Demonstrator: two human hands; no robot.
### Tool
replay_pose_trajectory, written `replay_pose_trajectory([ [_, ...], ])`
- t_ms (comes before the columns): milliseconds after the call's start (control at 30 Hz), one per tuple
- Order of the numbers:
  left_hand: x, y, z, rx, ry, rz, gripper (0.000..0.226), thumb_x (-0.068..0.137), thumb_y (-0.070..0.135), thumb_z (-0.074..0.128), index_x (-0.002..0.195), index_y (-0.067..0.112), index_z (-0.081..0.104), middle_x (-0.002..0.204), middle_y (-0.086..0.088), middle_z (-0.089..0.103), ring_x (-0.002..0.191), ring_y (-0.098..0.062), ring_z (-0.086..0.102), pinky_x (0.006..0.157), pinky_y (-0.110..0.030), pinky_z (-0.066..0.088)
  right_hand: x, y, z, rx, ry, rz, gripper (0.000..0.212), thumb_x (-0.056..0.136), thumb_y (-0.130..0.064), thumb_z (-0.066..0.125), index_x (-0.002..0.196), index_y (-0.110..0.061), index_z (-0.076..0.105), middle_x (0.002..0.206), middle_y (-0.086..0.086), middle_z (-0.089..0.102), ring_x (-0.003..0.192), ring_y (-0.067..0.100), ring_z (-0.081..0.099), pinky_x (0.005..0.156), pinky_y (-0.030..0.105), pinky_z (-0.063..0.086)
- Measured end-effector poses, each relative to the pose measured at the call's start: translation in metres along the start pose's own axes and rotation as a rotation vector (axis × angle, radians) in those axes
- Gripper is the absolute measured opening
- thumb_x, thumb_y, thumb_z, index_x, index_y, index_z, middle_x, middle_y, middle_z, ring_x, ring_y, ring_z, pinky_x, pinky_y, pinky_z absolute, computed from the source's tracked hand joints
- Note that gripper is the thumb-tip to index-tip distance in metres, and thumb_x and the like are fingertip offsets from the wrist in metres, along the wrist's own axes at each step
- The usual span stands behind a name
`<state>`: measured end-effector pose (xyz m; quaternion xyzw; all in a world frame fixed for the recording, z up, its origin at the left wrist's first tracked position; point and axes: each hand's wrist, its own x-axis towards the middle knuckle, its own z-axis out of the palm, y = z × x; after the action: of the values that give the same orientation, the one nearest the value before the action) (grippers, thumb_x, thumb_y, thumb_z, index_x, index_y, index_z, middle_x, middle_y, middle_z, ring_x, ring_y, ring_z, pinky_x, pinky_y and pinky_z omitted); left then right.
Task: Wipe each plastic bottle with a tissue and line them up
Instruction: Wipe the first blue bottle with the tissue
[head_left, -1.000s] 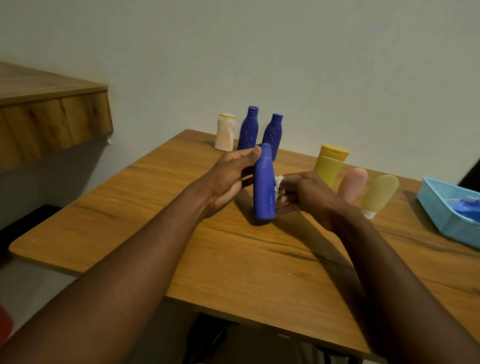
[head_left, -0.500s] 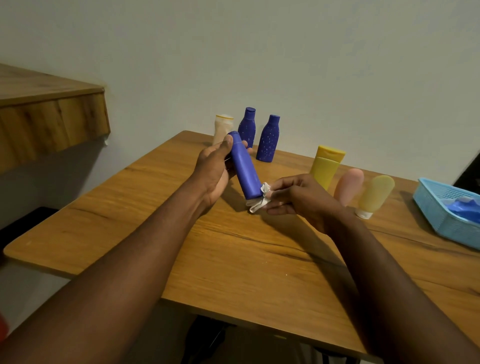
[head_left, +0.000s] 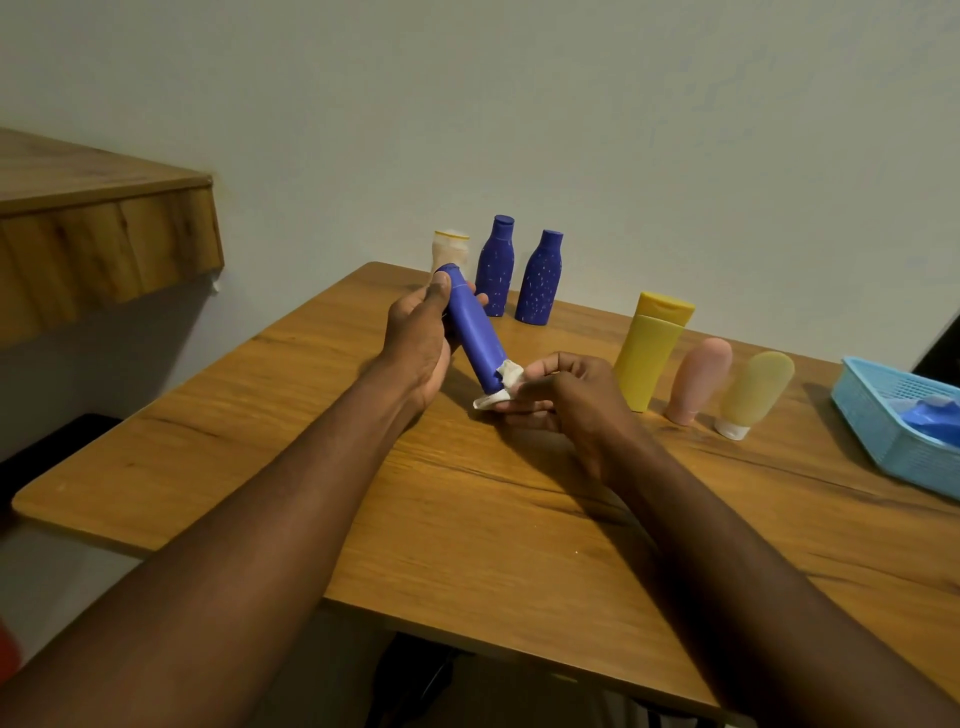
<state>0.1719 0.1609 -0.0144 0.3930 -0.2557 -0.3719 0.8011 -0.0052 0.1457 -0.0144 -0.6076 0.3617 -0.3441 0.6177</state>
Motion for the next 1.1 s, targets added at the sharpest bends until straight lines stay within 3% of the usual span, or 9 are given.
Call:
replay_pose_trajectory([
  [200, 0.0, 0.001, -0.001, 0.004, 0.01, -0.014, 0.026, 0.107, 0.026, 0.051, 0.127, 0.01, 0.055, 0.126, -0.019, 0.069, 0.108, -0.028, 0.073, 0.082, -0.033, 0.06, -0.002, -0.004, 0.001, -0.069, -0.068, -0.043, 0.023, 0.082, 0.012, 0.069, 0.1, -0.002, 0.061, 0.098, 0.021, 0.074, 0.084, 0.031, 0.077, 0.068, 0.036, 0.064],
  [400, -0.003, 0.0, 0.0, -0.063, -0.014, -0.058, 0.024, 0.106, 0.019, 0.053, 0.126, 0.006, 0.055, 0.123, -0.016, 0.069, 0.11, -0.029, 0.07, 0.084, -0.036, 0.06, 0.008, 0.003, -0.008, -0.074, 0.102, 0.009, 0.035, 0.083, 0.008, 0.069, 0.109, -0.011, 0.055, 0.108, 0.021, 0.069, 0.083, 0.029, 0.077, 0.078, 0.044, 0.063],
  [500, -0.005, 0.0, 0.001, -0.067, -0.032, -0.069, 0.024, 0.106, 0.018, 0.052, 0.128, 0.006, 0.053, 0.123, -0.016, 0.068, 0.113, -0.03, 0.069, 0.084, -0.036, 0.06, 0.012, 0.005, -0.01, -0.068, 0.152, 0.007, 0.037, 0.083, 0.007, 0.068, 0.111, -0.014, 0.055, 0.11, 0.02, 0.068, 0.083, 0.03, 0.077, 0.076, 0.044, 0.064],
  [633, -0.006, 0.0, 0.002, -0.066, -0.038, -0.063, 0.027, 0.107, 0.018, 0.051, 0.131, 0.006, 0.051, 0.126, -0.018, 0.066, 0.114, -0.03, 0.068, 0.086, -0.036, 0.06, 0.012, 0.008, -0.01, -0.311, 0.231, -0.182, 0.021, 0.083, -0.008, 0.071, 0.101, -0.015, 0.065, 0.086, 0.013, 0.075, 0.074, 0.031, 0.075, 0.071, 0.055, 0.062],
  [800, -0.008, -0.001, 0.001, -0.046, -0.003, -0.037, 0.037, 0.106, 0.02, 0.052, 0.14, 0.005, 0.049, 0.118, -0.011, 0.069, 0.109, -0.025, 0.07, 0.083, -0.032, 0.06, 0.011, 0.007, -0.006, -0.598, 0.267, -0.371, 0.013, 0.087, -0.018, 0.07, 0.1, -0.02, 0.071, 0.079, -0.004, 0.073, 0.073, 0.013, 0.07, 0.069, 0.044, 0.062],
  [967, -0.017, -0.004, 0.008, 0.024, -0.135, -0.075, 0.028, 0.107, 0.021, 0.051, 0.131, 0.007, 0.055, 0.122, -0.015, 0.071, 0.111, -0.027, 0.071, 0.1, -0.042, 0.056, 0.011, 0.006, 0.001, -0.625, 0.259, -0.534, 0.015, 0.093, -0.02, 0.066, 0.107, -0.022, 0.073, 0.093, -0.011, 0.072, 0.087, 0.006, 0.066, 0.078, 0.034, 0.059],
  [1100, -0.029, -0.004, 0.013, 0.07, -0.314, -0.144, 0.021, 0.108, 0.021, 0.048, 0.117, 0.011, 0.064, 0.117, -0.012, 0.075, 0.114, -0.025, 0.071, 0.108, -0.045, 0.051, 0.01, 0.002, 0.0, -0.486, 0.238, -0.52, 0.024, 0.1, -0.021, 0.06, 0.122, -0.016, 0.069, 0.113, -0.005, 0.071, 0.102, 0.008, 0.064, 0.088, 0.029, 0.056],
])
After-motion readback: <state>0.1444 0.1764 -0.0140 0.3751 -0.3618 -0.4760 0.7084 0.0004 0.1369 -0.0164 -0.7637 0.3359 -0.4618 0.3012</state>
